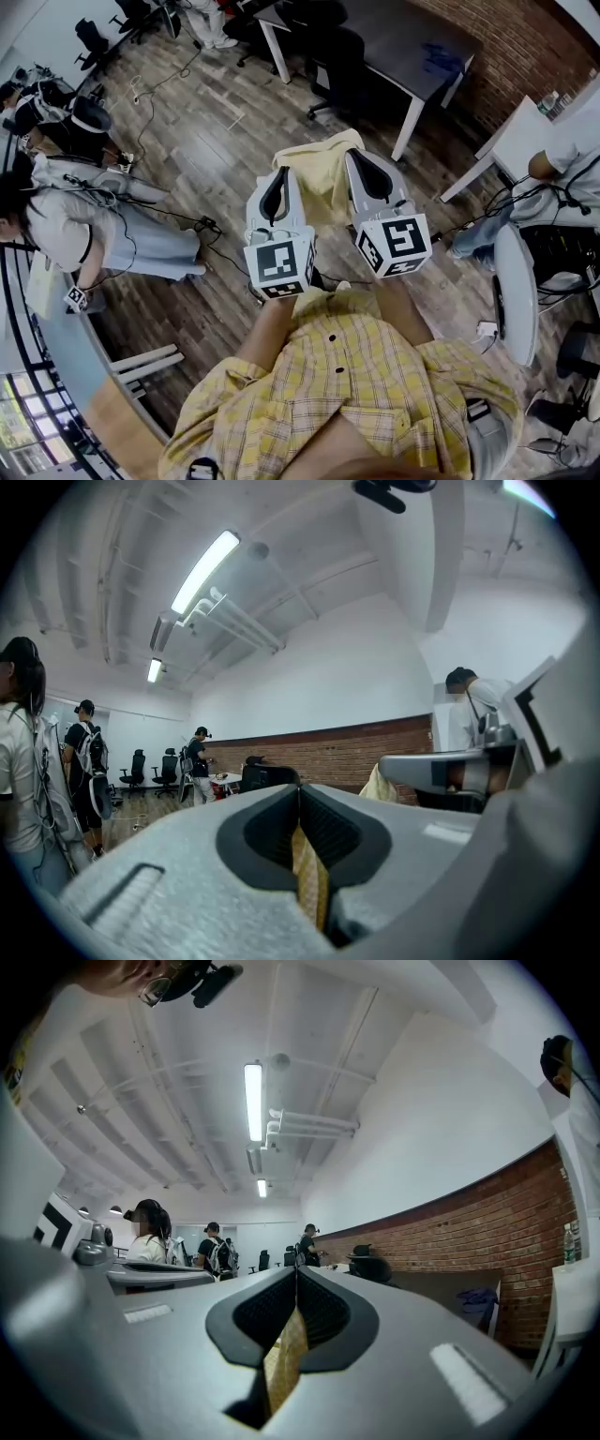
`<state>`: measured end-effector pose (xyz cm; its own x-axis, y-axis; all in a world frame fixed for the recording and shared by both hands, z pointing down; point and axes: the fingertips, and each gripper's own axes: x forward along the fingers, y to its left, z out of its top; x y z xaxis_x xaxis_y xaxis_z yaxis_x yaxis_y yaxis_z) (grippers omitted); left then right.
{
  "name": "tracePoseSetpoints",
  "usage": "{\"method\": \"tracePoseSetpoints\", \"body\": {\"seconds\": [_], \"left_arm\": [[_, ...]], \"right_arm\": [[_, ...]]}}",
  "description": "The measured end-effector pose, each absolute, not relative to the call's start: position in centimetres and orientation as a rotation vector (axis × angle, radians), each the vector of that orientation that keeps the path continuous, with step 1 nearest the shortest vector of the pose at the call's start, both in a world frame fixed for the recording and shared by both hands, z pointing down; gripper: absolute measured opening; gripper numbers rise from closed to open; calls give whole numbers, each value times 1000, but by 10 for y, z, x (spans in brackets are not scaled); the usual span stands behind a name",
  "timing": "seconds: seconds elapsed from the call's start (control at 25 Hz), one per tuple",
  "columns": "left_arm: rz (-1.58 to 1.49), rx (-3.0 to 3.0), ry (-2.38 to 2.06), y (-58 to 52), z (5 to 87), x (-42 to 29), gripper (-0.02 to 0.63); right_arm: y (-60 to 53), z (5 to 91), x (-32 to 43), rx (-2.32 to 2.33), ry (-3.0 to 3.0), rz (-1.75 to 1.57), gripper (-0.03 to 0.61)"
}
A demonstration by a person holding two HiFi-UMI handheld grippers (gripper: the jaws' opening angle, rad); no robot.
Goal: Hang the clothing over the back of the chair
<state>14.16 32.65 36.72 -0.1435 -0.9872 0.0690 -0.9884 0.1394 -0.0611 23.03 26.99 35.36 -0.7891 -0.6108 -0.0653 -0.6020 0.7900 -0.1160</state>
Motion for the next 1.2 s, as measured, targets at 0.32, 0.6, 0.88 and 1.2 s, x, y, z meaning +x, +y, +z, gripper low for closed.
{"method": "tracePoseSetpoints", "body": {"seconds": [0.32, 0.6, 0.88, 1.2], "left_arm": [[212, 2020, -2362, 313, 381, 155, 8], [206, 2031, -2359, 299, 383, 149, 8], [174, 2033, -2350, 277, 390, 121, 8], [127, 2052, -2322, 218, 392, 76, 8]], "right_arm": [[259, 363, 239, -933, 2881, -169, 11], [249, 367, 230, -914, 2880, -177, 12], [228, 373, 203, -928, 2891, -158, 11], [173, 378, 163, -972, 2898, -146, 12]]}}
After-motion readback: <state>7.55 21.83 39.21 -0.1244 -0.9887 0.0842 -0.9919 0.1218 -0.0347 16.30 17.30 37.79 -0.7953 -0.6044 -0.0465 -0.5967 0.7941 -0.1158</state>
